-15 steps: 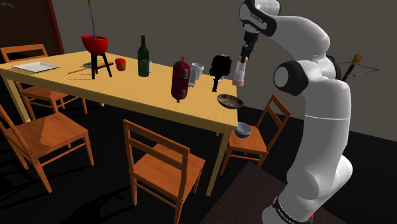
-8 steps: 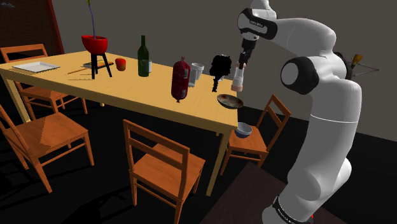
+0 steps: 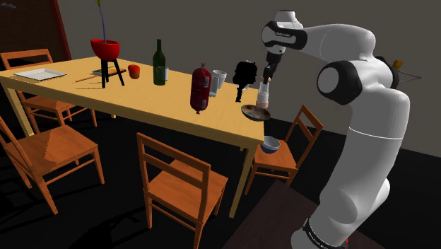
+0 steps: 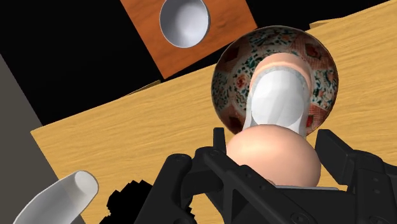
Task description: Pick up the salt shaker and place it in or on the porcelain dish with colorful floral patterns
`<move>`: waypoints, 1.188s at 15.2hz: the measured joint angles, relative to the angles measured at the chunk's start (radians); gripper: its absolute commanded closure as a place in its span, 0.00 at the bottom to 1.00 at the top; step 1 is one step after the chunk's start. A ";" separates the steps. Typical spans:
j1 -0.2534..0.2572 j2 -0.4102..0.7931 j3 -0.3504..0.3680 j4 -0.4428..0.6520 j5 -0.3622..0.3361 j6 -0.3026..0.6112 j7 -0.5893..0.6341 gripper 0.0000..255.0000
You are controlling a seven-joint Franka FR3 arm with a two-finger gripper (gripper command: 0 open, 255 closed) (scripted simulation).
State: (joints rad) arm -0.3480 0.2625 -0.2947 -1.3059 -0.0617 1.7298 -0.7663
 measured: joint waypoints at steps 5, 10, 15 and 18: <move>0.008 -0.022 0.002 -0.100 -0.009 0.078 0.014 1.00; 0.009 -0.029 0.002 -0.144 -0.012 0.115 0.018 1.00; 0.009 -0.029 0.002 -0.145 -0.012 0.117 0.018 0.00; 0.009 -0.029 0.002 -0.145 -0.012 0.117 0.018 0.00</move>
State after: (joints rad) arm -0.3386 0.2337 -0.2928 -1.4508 -0.0736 1.8466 -0.7484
